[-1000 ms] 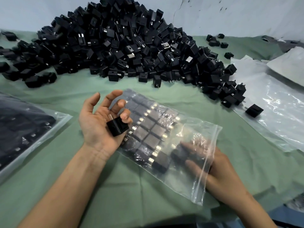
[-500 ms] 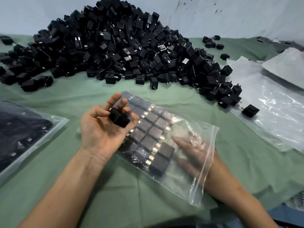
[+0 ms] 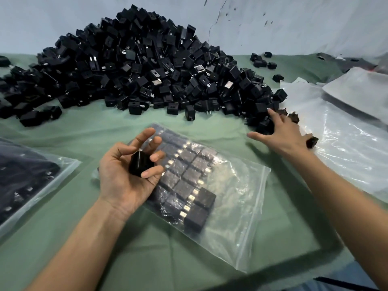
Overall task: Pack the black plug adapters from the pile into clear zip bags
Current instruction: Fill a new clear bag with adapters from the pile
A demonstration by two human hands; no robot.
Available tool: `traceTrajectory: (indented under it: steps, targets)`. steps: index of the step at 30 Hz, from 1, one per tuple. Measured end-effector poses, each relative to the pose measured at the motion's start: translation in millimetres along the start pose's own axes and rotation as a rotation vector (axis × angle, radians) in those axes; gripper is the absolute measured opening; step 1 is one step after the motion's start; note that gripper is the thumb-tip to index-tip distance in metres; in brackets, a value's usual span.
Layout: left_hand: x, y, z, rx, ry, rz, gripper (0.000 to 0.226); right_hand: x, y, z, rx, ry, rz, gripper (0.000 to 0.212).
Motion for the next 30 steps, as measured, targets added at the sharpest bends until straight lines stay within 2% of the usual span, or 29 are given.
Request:
traceTrajectory:
  steps: [2, 5, 9, 13, 16, 19, 23, 26, 27, 30]
  targets:
    - [0.7, -0.5, 0.3, -0.005, -0.018, -0.015, 0.046, 5.8, -3.2, -6.4, -0.051, 0.116, 0.113, 0.084]
    - [2.0, -3.1, 0.5, -0.023, -0.047, -0.030, 0.044, 6.7, -2.3, -7.1, -0.108, 0.250, 0.118, 0.059]
    - [1.6, -5.4, 1.2, -0.029, -0.068, -0.055, 0.040, 12.3, -2.3, -5.8, -0.168, 0.200, 0.050, 0.056]
    - [1.5, -4.2, 1.2, -0.018, -0.071, -0.086, 0.034, 9.5, -10.7, -1.6, -0.238, 0.210, -0.028, 0.044]
    - [1.1, -4.3, 0.9, -0.018, -0.069, -0.137, 0.030, 3.3, -22.2, 12.5, -0.261, 0.221, -0.146, 0.042]
    - [0.3, -7.2, 1.3, -0.042, -0.075, -0.261, 0.034, -25.2, -53.9, 38.1, -0.369, 0.238, -0.456, 0.035]
    - [8.5, -21.7, 7.4, -0.163, -0.202, -0.390, 0.065, -60.7, -130.6, 106.8, -0.744, 0.142, -0.593, 0.037]
    - [15.9, -28.0, 14.0, -0.241, -0.305, -0.357, 0.086, -50.9, -168.0, 150.1, -0.902, 0.023, -0.570, 0.038]
    - [16.1, -27.9, 14.9, -0.254, -0.302, -0.339, 0.085, -44.7, -175.3, 158.5, -0.911, -0.024, -0.587, 0.039]
    - [14.7, -28.2, 14.6, -0.258, -0.261, -0.314, 0.066, -35.1, -182.9, 166.1, -0.885, -0.091, -0.690, 0.041]
Point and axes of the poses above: each hand's wrist, its own z-axis away from the middle knuckle, its own x-axis out of the palm, y = z × x, the point moved 5 cm from there along -z, towards the middle knuckle, and after that the axes turned 4 degrees about y, right-handed, at the moved point
